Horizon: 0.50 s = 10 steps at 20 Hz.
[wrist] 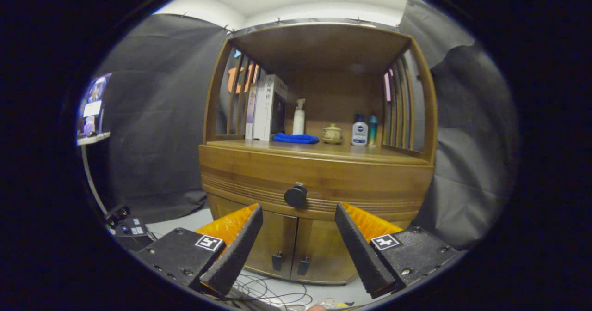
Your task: Pull open the drawer, take out the items inside it, and place them on the countertop above the cabinet.
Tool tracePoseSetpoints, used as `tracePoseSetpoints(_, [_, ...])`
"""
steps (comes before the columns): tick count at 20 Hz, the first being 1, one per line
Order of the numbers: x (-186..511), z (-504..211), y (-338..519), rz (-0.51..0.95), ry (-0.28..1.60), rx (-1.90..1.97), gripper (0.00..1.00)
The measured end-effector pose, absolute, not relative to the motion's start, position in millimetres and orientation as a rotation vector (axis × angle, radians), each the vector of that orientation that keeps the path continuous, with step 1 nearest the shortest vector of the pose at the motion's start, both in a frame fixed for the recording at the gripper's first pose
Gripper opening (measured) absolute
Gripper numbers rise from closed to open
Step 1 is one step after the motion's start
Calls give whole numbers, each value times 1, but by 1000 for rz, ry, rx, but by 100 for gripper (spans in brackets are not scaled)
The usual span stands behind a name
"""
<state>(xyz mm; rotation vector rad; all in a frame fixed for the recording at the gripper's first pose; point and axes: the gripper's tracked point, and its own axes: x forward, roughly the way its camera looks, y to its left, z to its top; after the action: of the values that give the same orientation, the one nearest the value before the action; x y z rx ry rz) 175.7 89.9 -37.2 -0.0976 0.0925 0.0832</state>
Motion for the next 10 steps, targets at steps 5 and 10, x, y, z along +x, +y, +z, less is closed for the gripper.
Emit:
tracePoseSetpoints(5, [239,-55,100,13,127,-159,100])
tracePoseSetpoints(10, [275,-67,97,-45,180,-162,96])
